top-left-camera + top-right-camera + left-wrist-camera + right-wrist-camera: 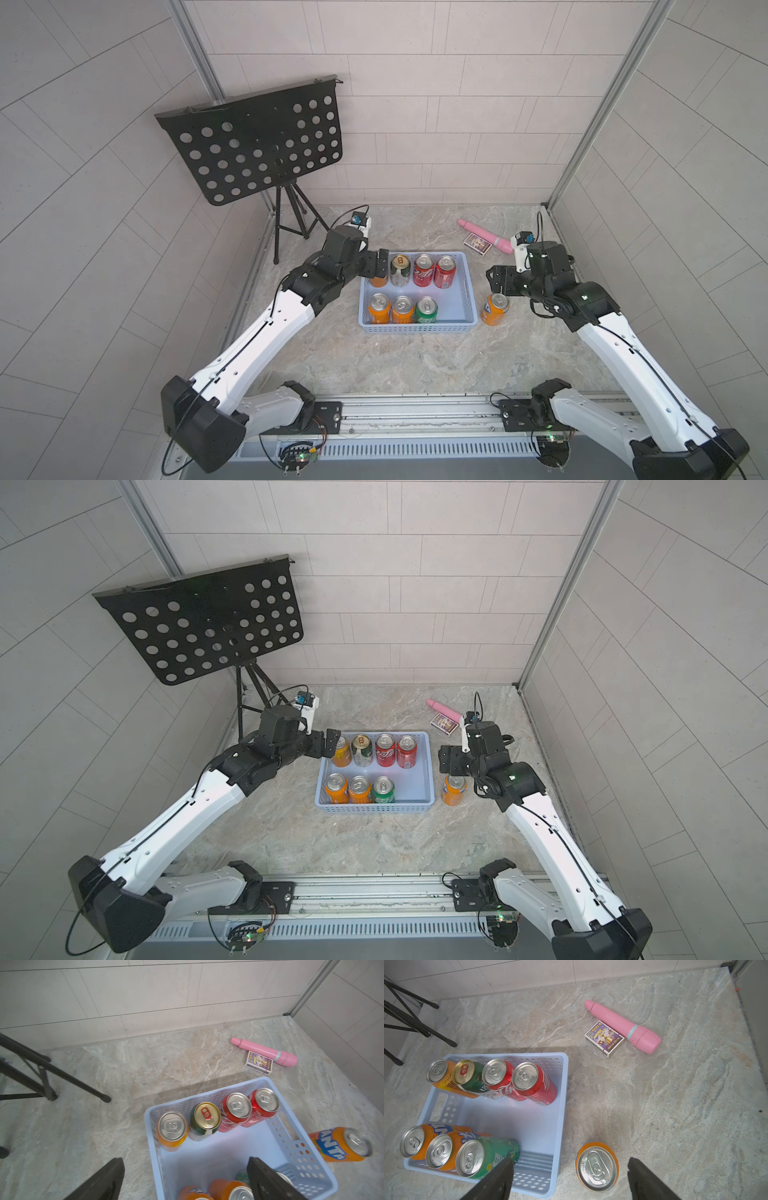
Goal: Take out the drinks from the basket
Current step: Pick up the drink from the basket.
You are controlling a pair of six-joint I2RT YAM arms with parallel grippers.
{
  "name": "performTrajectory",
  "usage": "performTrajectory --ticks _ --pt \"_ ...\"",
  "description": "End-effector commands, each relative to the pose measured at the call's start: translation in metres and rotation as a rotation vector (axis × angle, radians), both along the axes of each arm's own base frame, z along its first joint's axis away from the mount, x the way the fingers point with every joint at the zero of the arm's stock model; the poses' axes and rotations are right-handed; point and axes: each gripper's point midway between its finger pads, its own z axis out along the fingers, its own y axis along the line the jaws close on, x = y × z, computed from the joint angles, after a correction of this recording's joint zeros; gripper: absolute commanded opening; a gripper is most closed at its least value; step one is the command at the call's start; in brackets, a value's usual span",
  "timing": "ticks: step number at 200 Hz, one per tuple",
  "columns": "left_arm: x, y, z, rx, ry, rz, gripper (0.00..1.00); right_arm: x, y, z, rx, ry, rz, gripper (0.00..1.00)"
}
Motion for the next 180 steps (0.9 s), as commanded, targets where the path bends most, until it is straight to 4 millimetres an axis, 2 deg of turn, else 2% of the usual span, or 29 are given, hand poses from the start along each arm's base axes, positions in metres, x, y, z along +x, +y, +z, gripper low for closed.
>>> performTrajectory --ticks 1,13,34,55,104,127,153,180 --pt "0.004 0.016 0.002 0.045 -0.037 0.069 1.0 -0.007 -0.018 -0.023 -0.1 0.123 -0.062 0.89" --pt "0.006 0.015 -0.003 0.046 -0.024 0.069 1.0 -0.01 -0.024 -0.036 -0.146 0.189 -0.073 0.89" --pt "0.01 0.009 -0.006 0.04 0.012 0.057 1.0 -0.012 -0.016 -0.057 -0.134 0.258 -0.038 0.89" --pt "0.013 0.008 -0.01 0.032 0.042 0.061 1.0 -0.011 -0.014 -0.07 -0.123 0.269 -0.042 0.89" --pt "0.012 0.003 -0.012 0.003 0.069 0.042 1.0 -0.015 -0.026 -0.091 -0.189 0.306 -0.073 0.89" --pt "0.012 0.001 -0.014 -0.008 0.07 0.036 1.0 -0.003 -0.021 -0.072 -0.154 0.226 -0.069 0.89" --pt "0.013 -0.01 -0.025 -0.039 0.118 0.014 1.0 0.023 0.006 -0.035 -0.036 0.109 0.003 0.88" --pt "0.016 -0.021 -0.031 -0.09 0.16 -0.003 1.0 0.052 0.03 -0.022 0.032 0.104 0.054 0.86"
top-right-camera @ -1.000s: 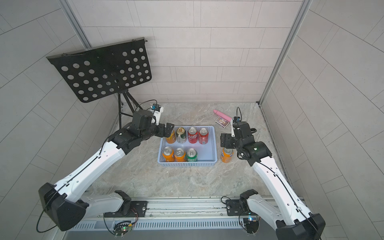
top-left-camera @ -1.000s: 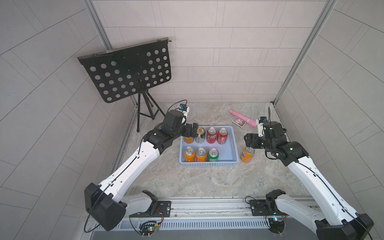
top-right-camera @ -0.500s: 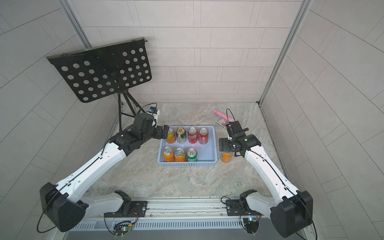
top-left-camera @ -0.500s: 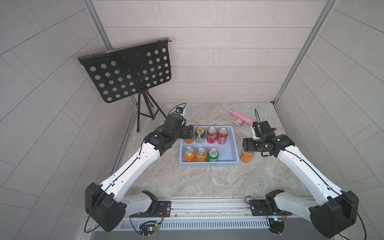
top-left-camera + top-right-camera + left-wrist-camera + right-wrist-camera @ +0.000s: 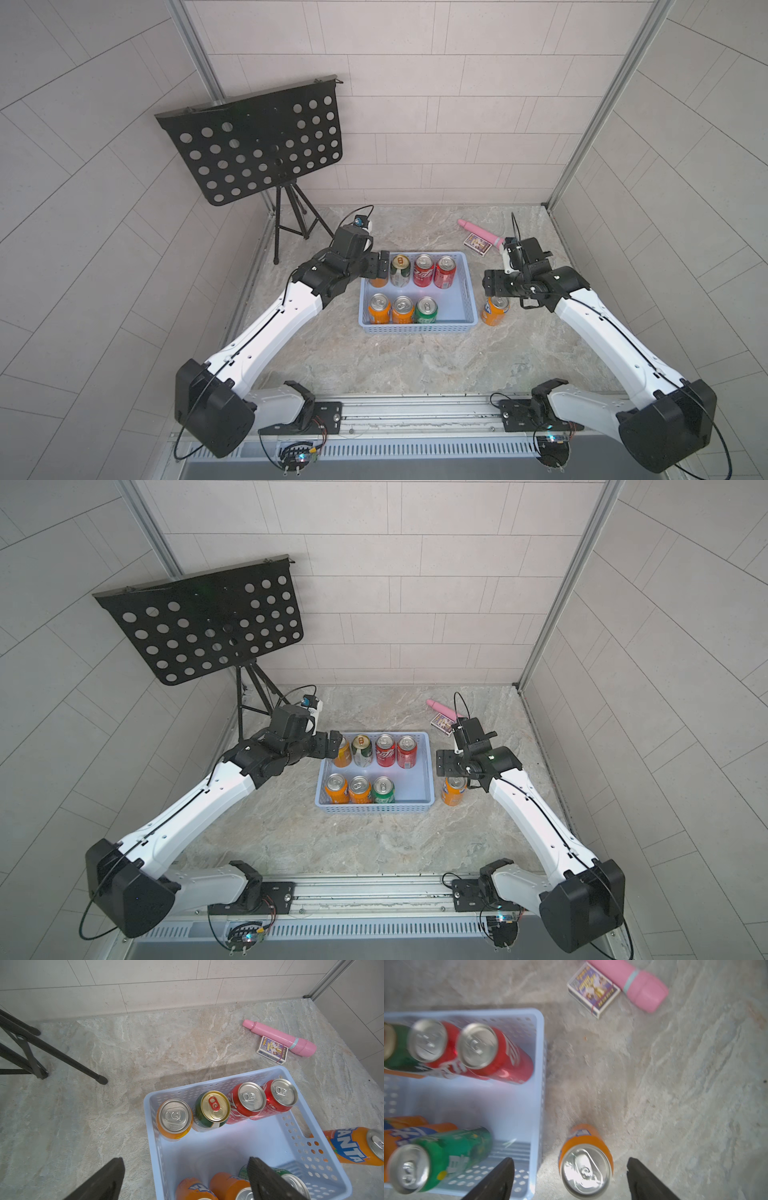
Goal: Take out the drinks from the basket
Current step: Pick up the drink from the basket.
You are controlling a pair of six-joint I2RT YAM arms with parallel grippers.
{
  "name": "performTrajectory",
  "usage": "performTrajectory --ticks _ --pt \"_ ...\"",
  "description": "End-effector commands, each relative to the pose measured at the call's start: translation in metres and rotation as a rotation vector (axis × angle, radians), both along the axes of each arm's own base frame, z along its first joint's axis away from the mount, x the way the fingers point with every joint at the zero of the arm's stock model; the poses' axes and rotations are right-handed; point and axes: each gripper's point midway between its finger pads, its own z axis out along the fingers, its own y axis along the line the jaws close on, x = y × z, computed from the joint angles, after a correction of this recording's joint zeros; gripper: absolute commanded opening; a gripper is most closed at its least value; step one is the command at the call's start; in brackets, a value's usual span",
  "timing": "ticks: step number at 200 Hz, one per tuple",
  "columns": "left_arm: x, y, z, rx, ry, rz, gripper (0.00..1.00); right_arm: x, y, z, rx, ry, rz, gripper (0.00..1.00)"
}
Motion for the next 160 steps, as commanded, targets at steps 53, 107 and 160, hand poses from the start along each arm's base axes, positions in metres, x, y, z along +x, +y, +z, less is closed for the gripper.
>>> performTrajectory --ticks 53,107,160 --pt "0.038 -0.043 0.035 -0.175 -0.009 -0.079 1.0 0.072 0.067 0.005 0.12 -0.007 0.126 0.85" --pt "0.052 -0.008 0.002 -0.257 0.096 0.06 1.0 0.092 0.095 -0.017 0.074 0.032 0.176 0.84" --pt "0.054 -0.003 0.01 -0.307 0.087 0.073 1.0 0.096 0.103 -0.041 0.024 0.087 0.188 0.84"
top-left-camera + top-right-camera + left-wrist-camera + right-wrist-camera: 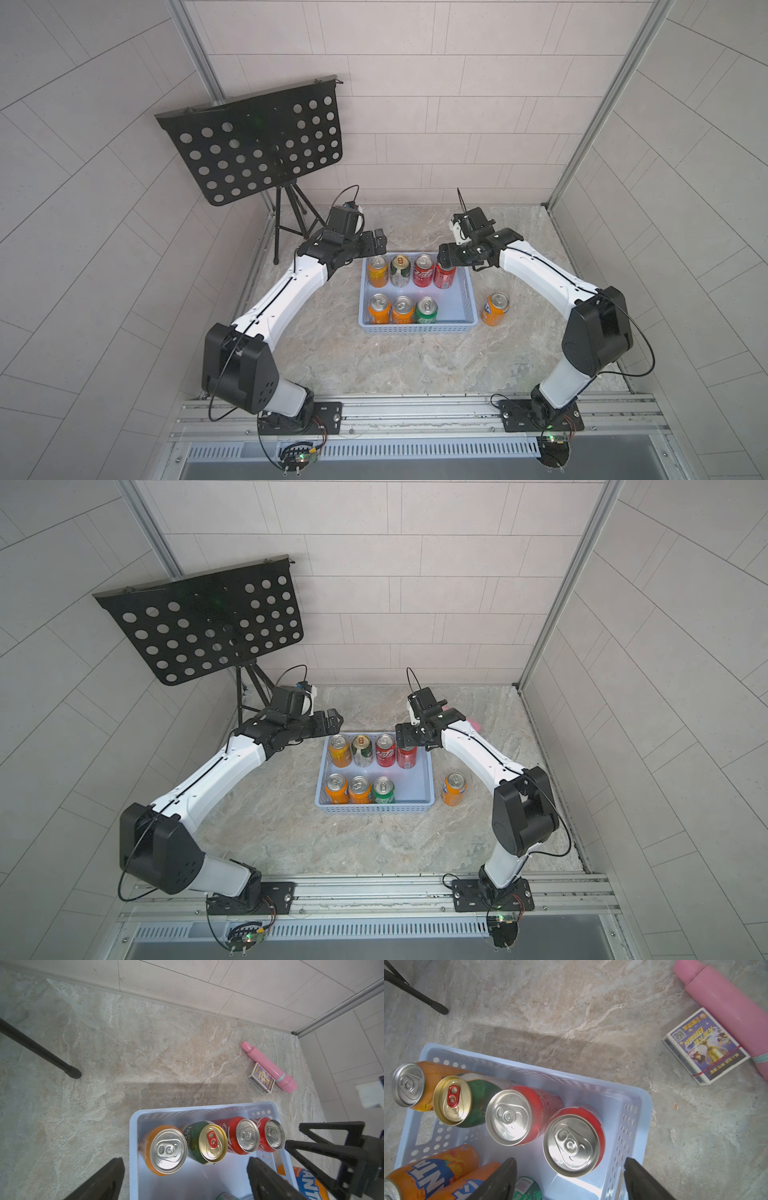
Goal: Take out the drinks from the basket
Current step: Pick up the drink from the basket.
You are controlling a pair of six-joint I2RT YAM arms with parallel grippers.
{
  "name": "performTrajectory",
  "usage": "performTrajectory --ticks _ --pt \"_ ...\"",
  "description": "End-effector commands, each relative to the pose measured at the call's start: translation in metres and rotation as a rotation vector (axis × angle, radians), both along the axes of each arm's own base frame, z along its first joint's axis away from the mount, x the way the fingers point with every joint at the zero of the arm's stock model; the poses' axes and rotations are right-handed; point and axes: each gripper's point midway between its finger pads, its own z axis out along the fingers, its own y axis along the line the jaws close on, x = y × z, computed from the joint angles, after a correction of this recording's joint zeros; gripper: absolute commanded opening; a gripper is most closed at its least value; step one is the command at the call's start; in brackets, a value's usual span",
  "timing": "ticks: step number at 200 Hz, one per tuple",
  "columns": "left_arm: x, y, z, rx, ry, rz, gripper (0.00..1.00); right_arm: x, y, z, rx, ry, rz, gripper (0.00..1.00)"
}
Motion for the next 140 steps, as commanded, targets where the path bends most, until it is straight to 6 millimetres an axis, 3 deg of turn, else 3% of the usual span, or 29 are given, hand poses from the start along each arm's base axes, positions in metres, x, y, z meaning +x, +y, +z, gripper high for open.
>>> performTrajectory --ticks 1,140 --pt "-0.002 -0.007 0.015 -0.056 -0.031 -0.016 1.0 0.002 0.001 -0.006 -0.042 0.006 0.003 0.84" --pt "-0.002 -0.004 0.015 -0.063 -0.025 -0.009 1.0 0.008 0.007 -0.046 -0.139 0.064 0.019 0.82"
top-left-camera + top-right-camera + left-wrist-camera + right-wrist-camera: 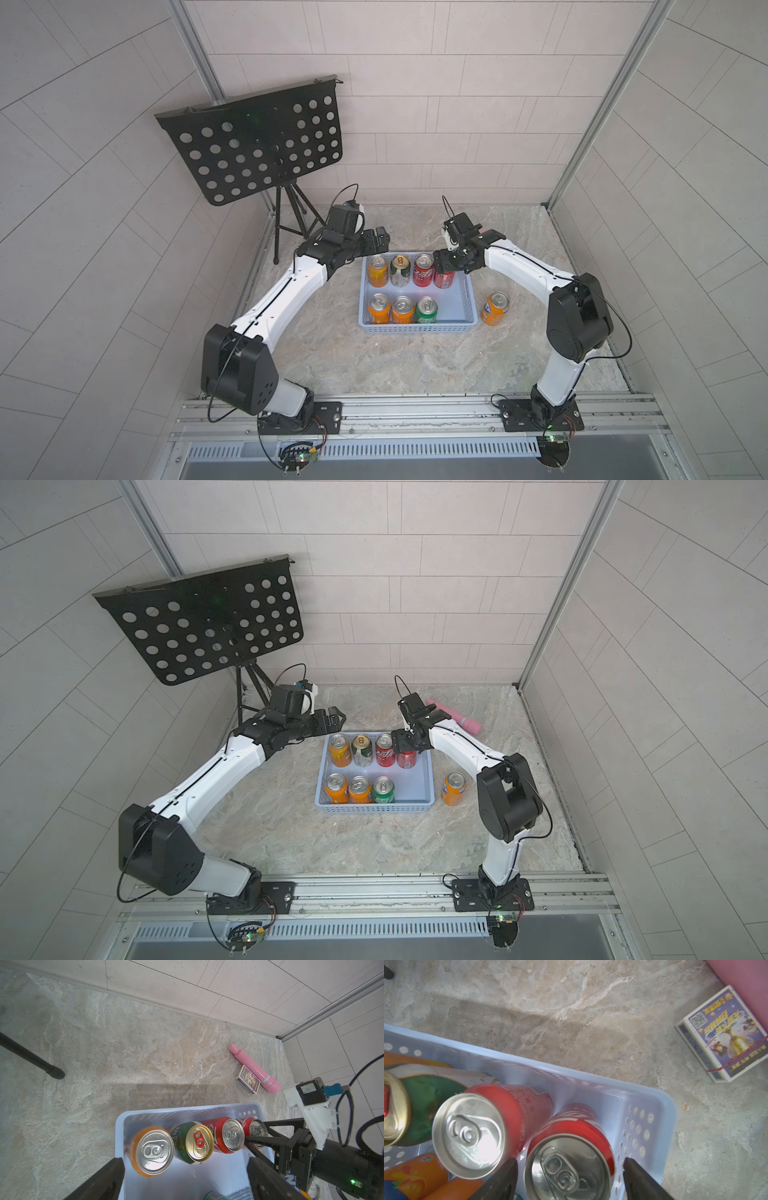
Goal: Take out the drinks from the basket
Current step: Pick up the drink from the basket.
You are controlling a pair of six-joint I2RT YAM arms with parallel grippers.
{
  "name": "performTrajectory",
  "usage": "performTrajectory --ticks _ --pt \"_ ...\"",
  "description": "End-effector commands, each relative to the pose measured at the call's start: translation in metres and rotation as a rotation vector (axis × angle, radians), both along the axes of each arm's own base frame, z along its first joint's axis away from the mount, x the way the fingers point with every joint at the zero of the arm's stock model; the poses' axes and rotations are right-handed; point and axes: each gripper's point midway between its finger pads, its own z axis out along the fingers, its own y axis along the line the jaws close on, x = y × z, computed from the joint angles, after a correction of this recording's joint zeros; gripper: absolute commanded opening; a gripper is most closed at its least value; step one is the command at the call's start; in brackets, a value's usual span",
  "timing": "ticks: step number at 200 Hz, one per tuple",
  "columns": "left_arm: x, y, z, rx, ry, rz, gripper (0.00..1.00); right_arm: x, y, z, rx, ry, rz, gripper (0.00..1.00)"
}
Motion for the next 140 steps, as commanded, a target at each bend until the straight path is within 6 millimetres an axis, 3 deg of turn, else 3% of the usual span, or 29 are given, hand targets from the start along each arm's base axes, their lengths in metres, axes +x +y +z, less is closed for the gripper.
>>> performTrajectory --ticks 1,74,121,140 --pt "-0.001 0.003 0.01 -0.014 -0.025 0.004 1.0 0.002 0.0 -0.007 -0.041 0.008 0.008 0.82" --pt "-0.001 0.003 0.01 -0.019 -0.022 0.005 1.0 0.001 0.003 -0.023 -0.073 0.032 0.016 0.75" --pt "0.0 0.005 0.009 -0.02 -0.02 0.011 1.0 0.004 0.004 -0.016 -0.074 0.002 0.016 0.48" --pt "0.0 0.005 0.01 -0.018 -0.023 0.009 1.0 0.004 0.003 -0.007 -0.067 -0.015 0.016 0.41"
